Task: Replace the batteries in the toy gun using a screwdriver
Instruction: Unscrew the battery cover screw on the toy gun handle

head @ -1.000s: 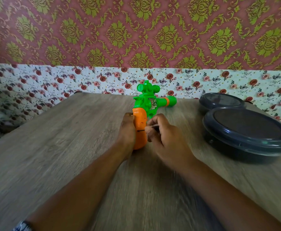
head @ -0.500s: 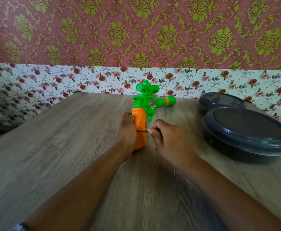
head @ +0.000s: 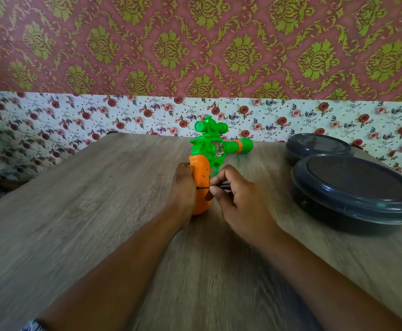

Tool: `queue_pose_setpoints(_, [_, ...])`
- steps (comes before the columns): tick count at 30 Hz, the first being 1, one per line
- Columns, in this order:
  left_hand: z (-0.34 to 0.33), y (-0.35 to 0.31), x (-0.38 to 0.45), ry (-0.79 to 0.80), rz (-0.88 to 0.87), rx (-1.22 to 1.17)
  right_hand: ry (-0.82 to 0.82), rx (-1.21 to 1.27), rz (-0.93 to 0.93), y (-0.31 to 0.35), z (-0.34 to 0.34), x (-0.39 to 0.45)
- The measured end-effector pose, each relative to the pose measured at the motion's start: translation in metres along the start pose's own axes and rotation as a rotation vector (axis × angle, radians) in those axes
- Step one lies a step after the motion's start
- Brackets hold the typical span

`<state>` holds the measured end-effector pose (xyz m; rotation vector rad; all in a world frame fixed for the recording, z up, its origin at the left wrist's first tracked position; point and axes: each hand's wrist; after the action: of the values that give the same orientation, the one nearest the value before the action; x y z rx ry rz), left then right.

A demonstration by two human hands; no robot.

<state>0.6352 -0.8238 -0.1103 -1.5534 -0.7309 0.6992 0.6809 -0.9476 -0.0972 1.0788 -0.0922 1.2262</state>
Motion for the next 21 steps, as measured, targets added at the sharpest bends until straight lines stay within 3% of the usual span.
queue_pose_setpoints(6, [-0.002, -0.004, -0.004, -0.007, 0.014, 0.029, -0.017, -0.376, -0.018, 0.001, 0.004, -0.001])
queue_pose_setpoints(14, [-0.001, -0.009, -0.01, -0.016, 0.017, 0.028, 0.053, -0.316, 0.031, 0.0, 0.003, 0.003])
queue_pose_setpoints(21, [0.0, 0.008, 0.006, -0.029, 0.03, 0.049, 0.004, -0.195, 0.034, 0.005, 0.007, 0.004])
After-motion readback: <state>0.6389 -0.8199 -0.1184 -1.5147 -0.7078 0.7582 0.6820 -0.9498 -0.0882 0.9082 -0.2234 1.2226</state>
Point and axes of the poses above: each hand's wrist, its own x-axis towards the middle knuckle, its own z-axis out of the back of the hand, y = z × x
